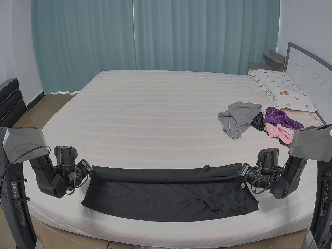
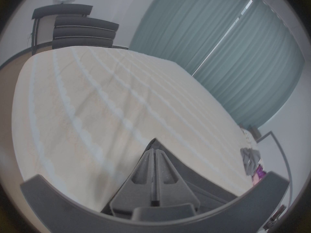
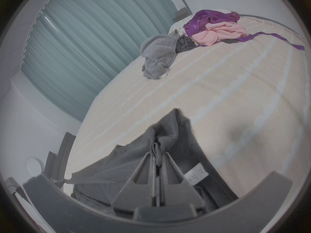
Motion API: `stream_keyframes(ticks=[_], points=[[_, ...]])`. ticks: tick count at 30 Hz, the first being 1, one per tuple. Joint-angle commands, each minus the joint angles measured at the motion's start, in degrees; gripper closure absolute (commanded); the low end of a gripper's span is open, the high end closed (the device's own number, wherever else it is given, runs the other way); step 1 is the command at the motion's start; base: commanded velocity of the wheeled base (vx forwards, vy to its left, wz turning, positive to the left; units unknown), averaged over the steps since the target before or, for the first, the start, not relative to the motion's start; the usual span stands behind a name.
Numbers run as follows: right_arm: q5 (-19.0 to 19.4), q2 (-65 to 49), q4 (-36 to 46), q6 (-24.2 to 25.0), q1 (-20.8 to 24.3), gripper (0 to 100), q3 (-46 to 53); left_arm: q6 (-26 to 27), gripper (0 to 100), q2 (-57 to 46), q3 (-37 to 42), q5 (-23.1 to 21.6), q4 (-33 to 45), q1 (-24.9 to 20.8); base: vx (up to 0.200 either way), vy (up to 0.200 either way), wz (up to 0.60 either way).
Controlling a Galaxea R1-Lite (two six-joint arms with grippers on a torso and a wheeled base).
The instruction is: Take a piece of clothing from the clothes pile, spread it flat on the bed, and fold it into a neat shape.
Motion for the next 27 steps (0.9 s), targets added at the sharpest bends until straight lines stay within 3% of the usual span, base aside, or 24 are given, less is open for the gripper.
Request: stream_keyframes(ticks=[1, 7, 8, 10, 11, 18, 22, 27], points=[[0.35, -0.07, -0.1, -0.68, 0.2, 100, 2.11, 1.01, 100, 1.08, 1.79, -0.23, 0.61, -0.37, 0.0, 0.0, 0.0], [2.02, 1.95, 0.34, -4.19, 0.64, 100, 4.13, 1.19, 100, 1.7, 1.18, -0.23, 4.92, -0.63, 0.0, 0.0, 0.0], [2.02, 1.95, 0.51, -4.19, 0.55, 100, 4.13, 1.19, 0, 1.61, 1.18, -0.23, 5.36, -0.63, 0.0, 0.0, 0.0], [2.29, 2.12, 0.6, -4.19, 0.47, 100, 4.05, 1.19, 0, 1.52, 1.18, -0.23, 6.24, -0.63, 0.0, 0.0, 0.0], [2.46, 2.04, 0.6, -4.28, 0.47, 0, 4.22, 1.19, 0, 1.52, 1.09, -0.23, 6.59, -0.72, 0.0, 0.0, 0.0], [3.08, -2.62, 0.6, -4.1, -0.59, 0, 4.31, 0.57, 0, -0.15, 0.39, -0.58, 6.32, -0.72, 0.0, 0.0, 0.0], [3.34, -3.15, 0.6, -4.28, -2.96, 0, 2.9, -2.59, 0, 0.29, -3.92, -1.02, 6.32, -0.72, 0.0, 0.0, 0.0], [7.91, -1.92, 0.95, -4.1, -6.92, 0, 0.35, -5.67, 0, 3.37, -9.98, -0.85, 7.99, -0.81, 0.0, 0.0, 0.0]])
